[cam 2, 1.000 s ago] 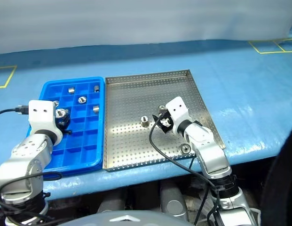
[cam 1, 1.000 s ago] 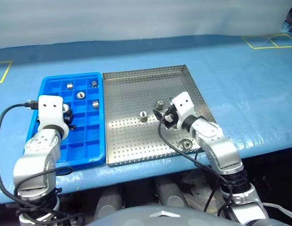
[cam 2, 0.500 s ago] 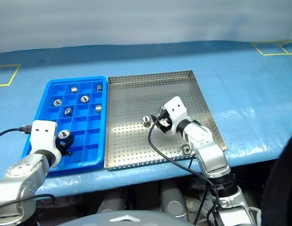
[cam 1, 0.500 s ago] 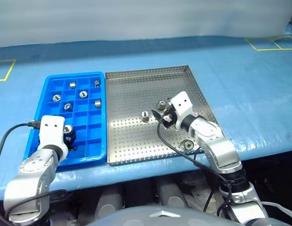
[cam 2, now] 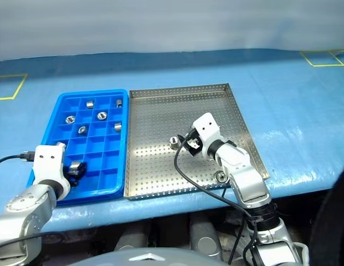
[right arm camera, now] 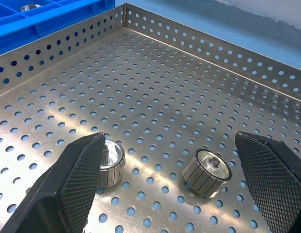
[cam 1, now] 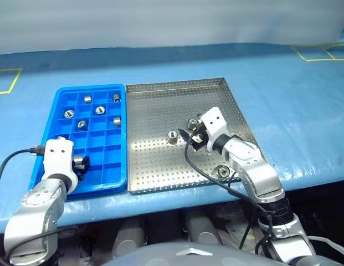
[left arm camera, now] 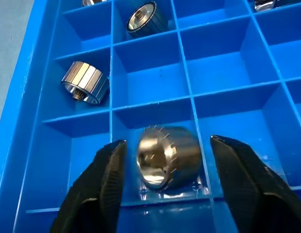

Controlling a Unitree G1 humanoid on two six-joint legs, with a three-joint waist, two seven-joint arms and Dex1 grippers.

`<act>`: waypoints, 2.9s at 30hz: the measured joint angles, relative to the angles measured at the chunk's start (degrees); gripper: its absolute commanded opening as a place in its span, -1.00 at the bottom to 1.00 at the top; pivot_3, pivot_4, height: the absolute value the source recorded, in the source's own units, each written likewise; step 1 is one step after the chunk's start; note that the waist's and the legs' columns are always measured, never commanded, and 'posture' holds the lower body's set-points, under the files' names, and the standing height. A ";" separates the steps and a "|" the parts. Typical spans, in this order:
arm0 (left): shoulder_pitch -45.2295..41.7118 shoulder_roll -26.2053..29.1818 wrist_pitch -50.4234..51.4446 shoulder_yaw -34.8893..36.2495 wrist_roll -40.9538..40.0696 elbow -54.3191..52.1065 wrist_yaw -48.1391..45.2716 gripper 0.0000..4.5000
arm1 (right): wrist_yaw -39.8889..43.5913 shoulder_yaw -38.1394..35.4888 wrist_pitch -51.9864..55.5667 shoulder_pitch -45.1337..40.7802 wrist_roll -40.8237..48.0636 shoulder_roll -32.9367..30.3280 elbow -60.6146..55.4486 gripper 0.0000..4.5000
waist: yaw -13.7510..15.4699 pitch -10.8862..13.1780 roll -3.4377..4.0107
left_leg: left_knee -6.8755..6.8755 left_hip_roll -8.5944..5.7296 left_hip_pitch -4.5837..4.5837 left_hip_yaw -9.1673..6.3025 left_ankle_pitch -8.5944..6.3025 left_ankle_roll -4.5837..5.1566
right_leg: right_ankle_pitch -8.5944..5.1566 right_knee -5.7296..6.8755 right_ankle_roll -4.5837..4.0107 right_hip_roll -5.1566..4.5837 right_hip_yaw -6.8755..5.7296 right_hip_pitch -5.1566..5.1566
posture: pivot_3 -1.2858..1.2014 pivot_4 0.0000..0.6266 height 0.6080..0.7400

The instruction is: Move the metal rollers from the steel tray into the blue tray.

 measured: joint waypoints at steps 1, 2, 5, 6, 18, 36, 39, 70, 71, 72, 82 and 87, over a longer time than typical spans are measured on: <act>-0.62 -0.51 -0.19 0.16 -0.08 0.20 0.12 0.62 | 0.03 0.00 0.00 0.00 -0.04 0.00 0.03 1.00 | 0.07 0.00 0.00 | 0.00 0.00 0.00 0.00 0.00 0.00 | 0.00 0.00 0.00 0.00 0.00 0.00 | -0.06 -0.52 1.00; -1.50 -0.91 -0.71 0.59 -0.18 0.54 0.14 0.62 | 0.05 0.00 0.00 -0.01 -0.07 0.01 0.06 1.00 | 0.17 0.00 0.00 | 0.00 0.00 0.00 0.00 0.00 0.00 | 0.00 0.00 0.00 0.00 -0.01 0.00 | -0.06 -0.52 1.00; -4.56 -2.32 -3.42 2.17 -1.35 0.71 -0.94 0.62 | 0.12 -0.02 -0.01 -0.01 -0.09 0.02 0.16 1.00 | 0.33 0.00 0.00 | 0.00 0.00 0.00 -0.01 0.00 0.00 | 0.01 0.00 -0.01 0.00 -0.03 0.01 | -0.07 -0.52 1.00; -6.02 -2.81 -4.38 2.09 -2.54 0.72 -1.83 0.62 | 0.17 -0.02 -0.01 -0.02 -0.08 0.04 0.19 1.00 | 0.46 -0.01 -0.01 | 0.00 -0.01 0.00 -0.01 0.00 0.00 | 0.01 0.00 -0.01 -0.02 -0.03 0.01 | -0.07 -0.52 1.00; -19.42 -2.06 -13.88 -18.25 -9.81 17.71 -12.52 0.62 | 6.21 -2.59 0.06 6.50 1.79 -7.79 -6.28 1.00 | -1.03 -0.02 -0.01 | -0.03 -0.04 -0.01 0.05 -0.03 0.07 | 0.05 -0.10 0.09 0.07 0.02 0.03 | -0.18 -0.52 1.00; -28.65 -4.32 -22.92 -29.76 -6.89 39.14 -16.46 0.62 | 4.37 -5.09 0.11 11.69 2.43 -8.17 -10.79 1.00 | -9.04 -0.02 -0.01 | 0.03 -0.10 0.05 0.12 -0.04 0.12 | 0.10 -0.07 0.43 0.23 0.44 0.10 | -0.24 -0.52 1.00; -29.49 -4.50 -23.96 -30.78 -5.04 40.68 -15.70 0.62 | 3.97 -5.09 0.10 11.45 2.39 -7.86 -10.77 1.00 | -9.48 -0.03 0.01 | 0.03 -0.12 0.08 0.12 -0.04 0.13 | 0.09 -0.08 0.47 0.23 0.47 0.13 | -0.24 -0.52 1.00; -26.02 -3.51 -22.50 -24.86 0.56 29.61 -8.76 -0.42 | 2.27 -3.99 -0.02 9.35 2.00 -6.37 -10.01 1.00 | -9.52 -0.05 0.04 | 0.02 -0.12 -0.01 0.13 -0.05 0.14 | 0.13 -0.04 0.47 0.18 0.51 0.00 | -0.20 -0.52 1.00; -25.39 -2.46 -20.95 -23.11 -0.15 26.69 -8.63 -0.42 | 2.33 -3.69 -0.02 9.26 1.97 -6.36 -9.86 1.00 | -9.61 -0.04 0.05 | 0.02 -0.10 -0.01 0.14 -0.06 0.14 | 0.12 -0.03 0.47 0.19 0.53 -0.01 | -0.19 -0.52 1.00; -24.79 -1.31 -19.64 -21.76 -0.37 24.45 -8.64 -0.42 | 2.44 -3.55 -0.02 9.22 1.94 -6.34 -9.73 1.00 | -9.59 -0.04 0.05 | 0.01 -0.09 -0.01 0.13 -0.06 0.14 | 0.12 -0.03 0.47 0.21 0.52 -0.01 | -0.19 -0.52 1.00; -12.14 12.24 -2.38 -0.36 -9.72 2.91 -16.62 -0.42 | 4.76 -0.06 -0.52 6.40 1.99 -4.97 -6.88 1.00 | -7.35 0.01 -0.03 | 0.00 -0.06 -0.01 0.12 -0.05 0.11 | 0.07 0.01 0.39 0.19 0.45 -0.07 | -0.08 -0.52 1.00; -9.75 14.73 4.19 14.08 -13.12 0.50 -20.48 -0.42 | 6.01 1.40 -1.26 6.00 2.08 -4.58 -4.81 1.00 | -5.01 0.02 -0.05 | -0.01 -0.05 -0.01 0.11 -0.02 0.07 | 0.05 0.02 0.35 0.19 0.39 -0.09 | -0.05 -0.52 1.00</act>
